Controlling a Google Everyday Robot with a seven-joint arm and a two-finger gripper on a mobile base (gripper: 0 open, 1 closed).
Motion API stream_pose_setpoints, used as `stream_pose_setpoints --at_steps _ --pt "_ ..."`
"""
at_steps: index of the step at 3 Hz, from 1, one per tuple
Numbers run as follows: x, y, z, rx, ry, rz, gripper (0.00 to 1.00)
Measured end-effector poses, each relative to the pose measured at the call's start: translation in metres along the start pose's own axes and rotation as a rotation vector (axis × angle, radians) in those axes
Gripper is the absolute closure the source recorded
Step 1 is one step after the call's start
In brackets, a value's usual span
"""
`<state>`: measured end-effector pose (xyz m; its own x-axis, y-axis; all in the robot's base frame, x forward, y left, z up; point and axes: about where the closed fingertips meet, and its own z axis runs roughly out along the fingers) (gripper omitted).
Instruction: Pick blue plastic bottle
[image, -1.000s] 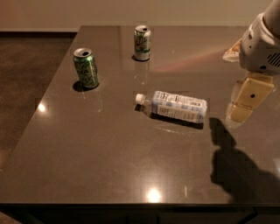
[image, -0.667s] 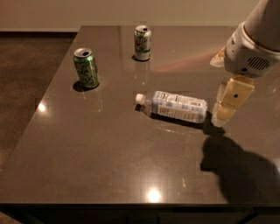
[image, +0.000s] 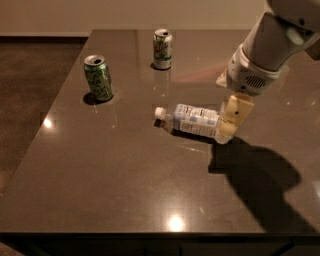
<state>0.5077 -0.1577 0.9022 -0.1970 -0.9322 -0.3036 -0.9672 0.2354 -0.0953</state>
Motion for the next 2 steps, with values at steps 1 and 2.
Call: stream_pose_setpoints --at_steps 1,2 --pt "-0.013 -0.005 0.026 -0.024 0.011 -0.015 0.00" --pt "-0.023 -0.006 0.044 -0.066 0.019 -0.030 0.17"
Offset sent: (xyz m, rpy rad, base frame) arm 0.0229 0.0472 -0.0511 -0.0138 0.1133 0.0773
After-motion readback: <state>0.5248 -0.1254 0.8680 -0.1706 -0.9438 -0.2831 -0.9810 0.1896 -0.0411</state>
